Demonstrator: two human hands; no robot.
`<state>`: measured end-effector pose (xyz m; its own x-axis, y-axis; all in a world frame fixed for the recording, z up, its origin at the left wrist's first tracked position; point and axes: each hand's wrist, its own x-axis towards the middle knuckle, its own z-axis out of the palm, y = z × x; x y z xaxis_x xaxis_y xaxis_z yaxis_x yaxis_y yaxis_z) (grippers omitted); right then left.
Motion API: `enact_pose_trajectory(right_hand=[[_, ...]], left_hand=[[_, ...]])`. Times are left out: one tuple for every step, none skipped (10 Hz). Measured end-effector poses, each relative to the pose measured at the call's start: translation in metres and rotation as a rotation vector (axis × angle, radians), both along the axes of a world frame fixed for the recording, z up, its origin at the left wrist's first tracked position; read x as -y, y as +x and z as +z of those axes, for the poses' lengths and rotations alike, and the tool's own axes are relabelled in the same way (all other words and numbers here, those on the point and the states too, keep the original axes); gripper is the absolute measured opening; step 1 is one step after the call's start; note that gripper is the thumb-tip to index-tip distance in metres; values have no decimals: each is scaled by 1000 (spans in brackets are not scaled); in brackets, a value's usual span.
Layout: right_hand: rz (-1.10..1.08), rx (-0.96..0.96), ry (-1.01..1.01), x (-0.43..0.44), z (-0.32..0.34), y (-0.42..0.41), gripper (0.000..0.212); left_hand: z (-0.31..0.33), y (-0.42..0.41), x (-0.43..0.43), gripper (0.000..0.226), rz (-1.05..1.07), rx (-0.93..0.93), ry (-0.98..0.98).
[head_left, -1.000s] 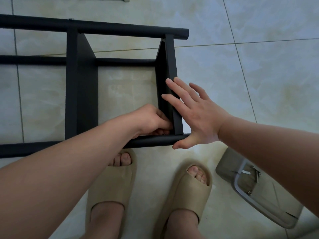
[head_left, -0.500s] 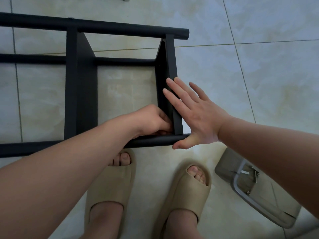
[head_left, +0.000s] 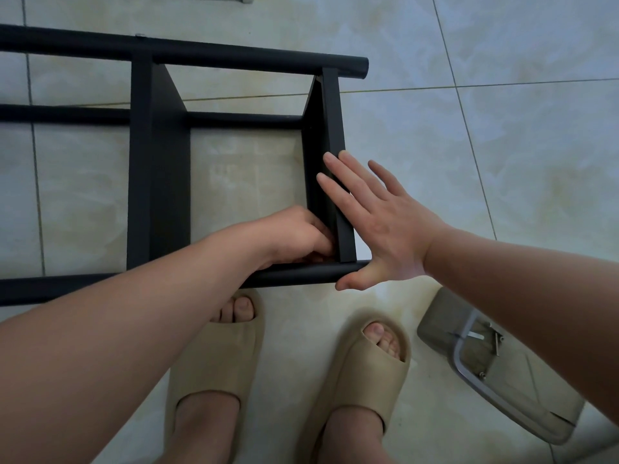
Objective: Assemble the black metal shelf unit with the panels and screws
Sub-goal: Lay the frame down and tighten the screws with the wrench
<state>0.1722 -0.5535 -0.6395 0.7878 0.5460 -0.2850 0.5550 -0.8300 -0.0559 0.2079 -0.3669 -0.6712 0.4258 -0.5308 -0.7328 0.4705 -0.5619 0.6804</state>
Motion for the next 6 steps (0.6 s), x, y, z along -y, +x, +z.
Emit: enact_pose_trajectory(right_hand=[[-2, -2, 2, 0, 0, 0, 134], [-4, -8, 0, 0, 0, 0, 135], [-6, -13, 0, 0, 0, 0, 135], [-8, -8, 7, 0, 0, 0, 135], [-10, -13, 14, 0, 1, 0, 134], [-11, -13, 15, 0, 0, 0, 134]], left_hand=[[-1, 0, 0, 11, 23, -109, -37], [-3, 2, -1, 10, 41, -240, -62], [-4, 2, -2, 17, 39, -348, -74], [-5, 2, -2, 29, 54, -417, -62], [-4, 3, -2, 24, 62, -455, -85], [-5, 3, -1, 21, 73, -437, -73]])
